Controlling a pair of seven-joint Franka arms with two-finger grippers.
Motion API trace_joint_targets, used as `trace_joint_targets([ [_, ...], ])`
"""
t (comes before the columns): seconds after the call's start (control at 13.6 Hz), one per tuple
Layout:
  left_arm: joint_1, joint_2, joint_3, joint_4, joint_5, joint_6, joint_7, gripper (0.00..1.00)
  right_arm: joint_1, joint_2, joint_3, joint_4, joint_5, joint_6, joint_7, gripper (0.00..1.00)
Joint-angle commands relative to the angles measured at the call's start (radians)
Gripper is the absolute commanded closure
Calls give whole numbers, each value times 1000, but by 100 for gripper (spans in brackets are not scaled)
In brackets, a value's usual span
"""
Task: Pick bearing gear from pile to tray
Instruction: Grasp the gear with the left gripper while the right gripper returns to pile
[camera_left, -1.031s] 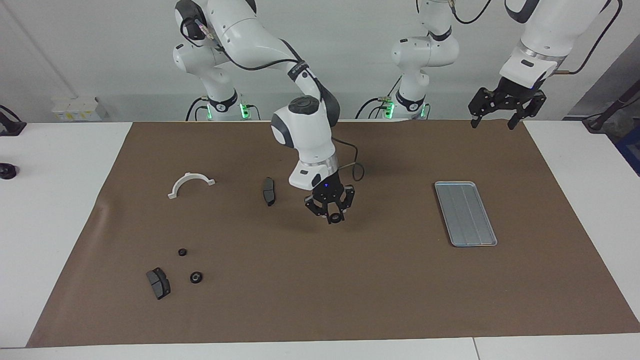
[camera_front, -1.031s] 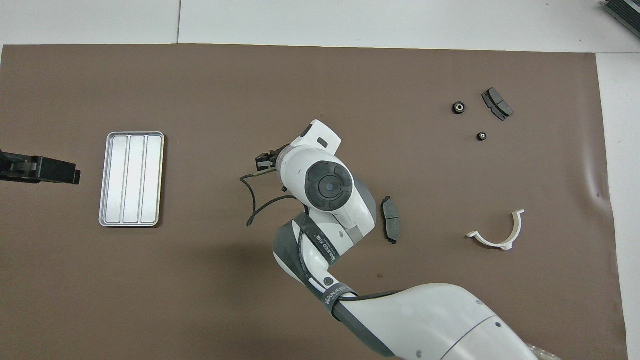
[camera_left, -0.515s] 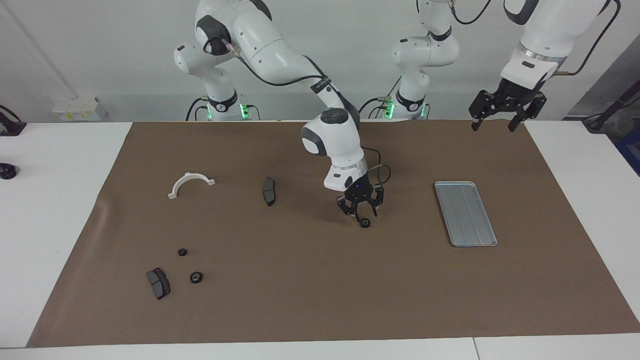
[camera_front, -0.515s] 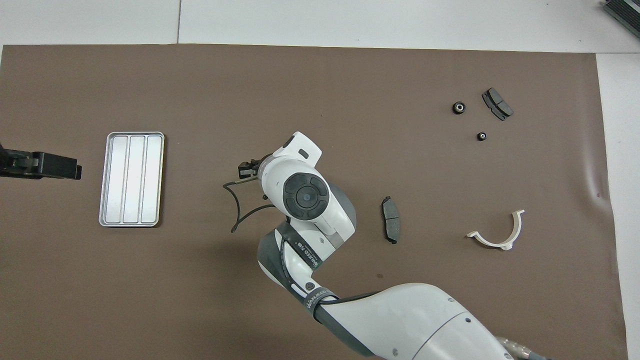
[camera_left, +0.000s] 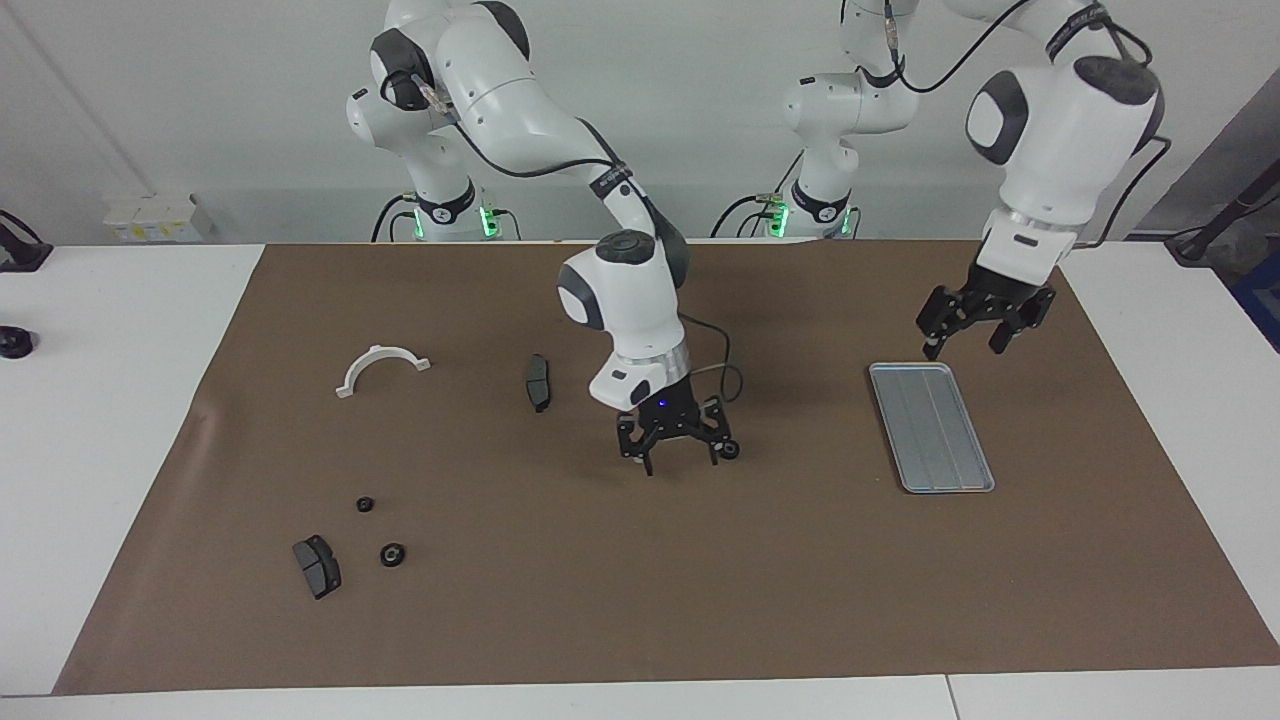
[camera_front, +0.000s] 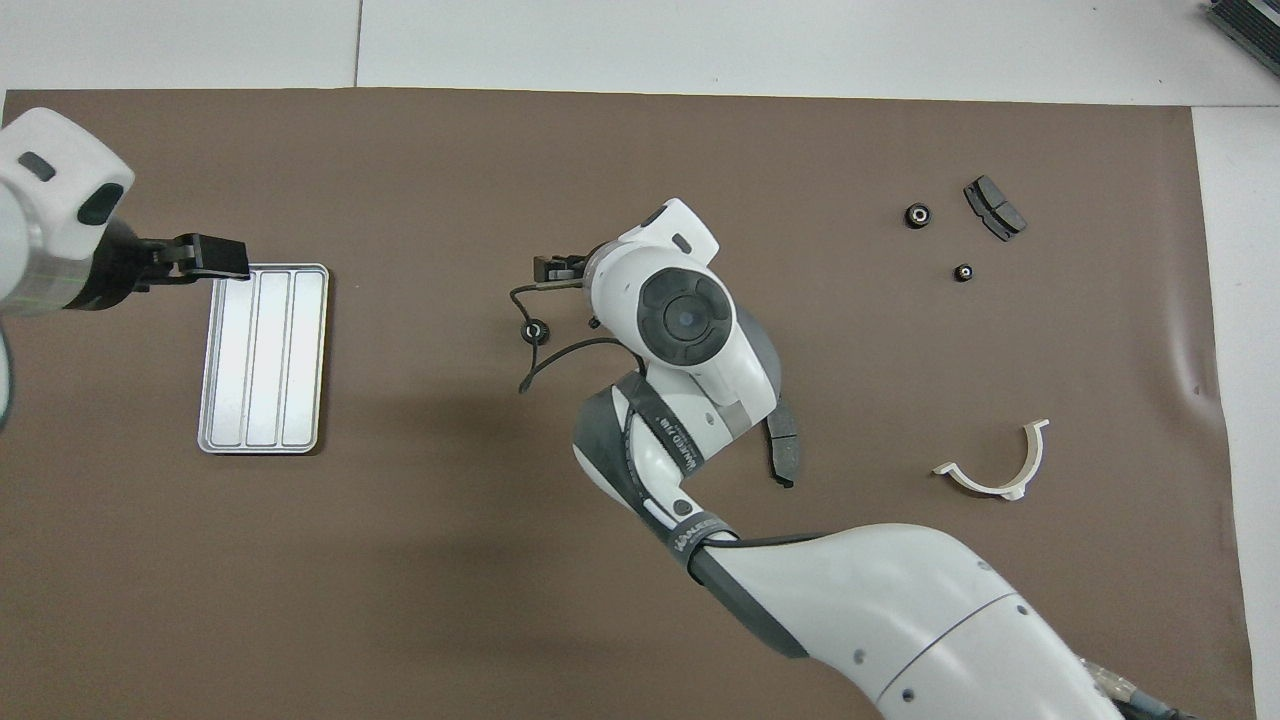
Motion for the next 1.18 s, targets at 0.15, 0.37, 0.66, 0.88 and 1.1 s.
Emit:
trace_joint_targets([
  [0.15, -203, 100, 10, -100, 18, 238, -359, 0, -270, -44, 27, 18, 0, -185, -314, 5],
  [0.37, -321, 243, 9, -69, 229, 317, -710, 0, -387, -46, 26, 16, 5, -228, -444, 5],
  [0.66, -408, 351, 9, -41, 245, 381, -842, 0, -468, -25, 27, 10, 5, -227, -507, 9],
  [0.88, -410, 357, 7, -46, 246, 395, -855, 35, -496, 9, 26, 10, 4, -215, -529, 13],
  [1.1, -402, 361, 7, -51, 249, 403, -831, 43, -513, 46, 26, 2, 5, -152, -546, 18],
])
